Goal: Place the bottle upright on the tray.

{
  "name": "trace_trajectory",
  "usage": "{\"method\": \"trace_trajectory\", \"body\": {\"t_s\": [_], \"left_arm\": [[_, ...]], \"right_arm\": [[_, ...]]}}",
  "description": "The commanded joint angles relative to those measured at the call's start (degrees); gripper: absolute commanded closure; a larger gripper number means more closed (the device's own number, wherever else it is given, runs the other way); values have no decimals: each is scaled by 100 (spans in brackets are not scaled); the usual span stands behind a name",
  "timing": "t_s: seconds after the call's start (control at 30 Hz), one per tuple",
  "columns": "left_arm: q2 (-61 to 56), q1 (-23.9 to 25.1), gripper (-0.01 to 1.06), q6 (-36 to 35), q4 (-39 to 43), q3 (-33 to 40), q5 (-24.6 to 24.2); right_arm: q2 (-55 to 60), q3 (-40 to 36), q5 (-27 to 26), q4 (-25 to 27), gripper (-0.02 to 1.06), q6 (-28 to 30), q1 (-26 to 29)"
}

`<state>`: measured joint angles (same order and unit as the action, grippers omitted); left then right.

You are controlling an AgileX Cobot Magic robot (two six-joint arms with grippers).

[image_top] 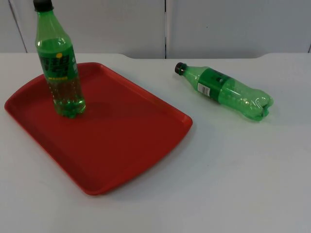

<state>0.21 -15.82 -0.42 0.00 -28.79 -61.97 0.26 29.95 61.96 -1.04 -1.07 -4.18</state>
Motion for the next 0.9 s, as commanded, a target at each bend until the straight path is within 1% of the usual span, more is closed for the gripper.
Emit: {"method": "trace_trajectory", "body": {"t_s": [0.0,0.87], "left_arm": [[-21,-33,0,-20,52,34,38],[-21,-33,0,42,50,48,37]], "right_arm": [[-26,-40,-30,18,0,51,40],[-26,-40,-30,18,0,51,40]]}}
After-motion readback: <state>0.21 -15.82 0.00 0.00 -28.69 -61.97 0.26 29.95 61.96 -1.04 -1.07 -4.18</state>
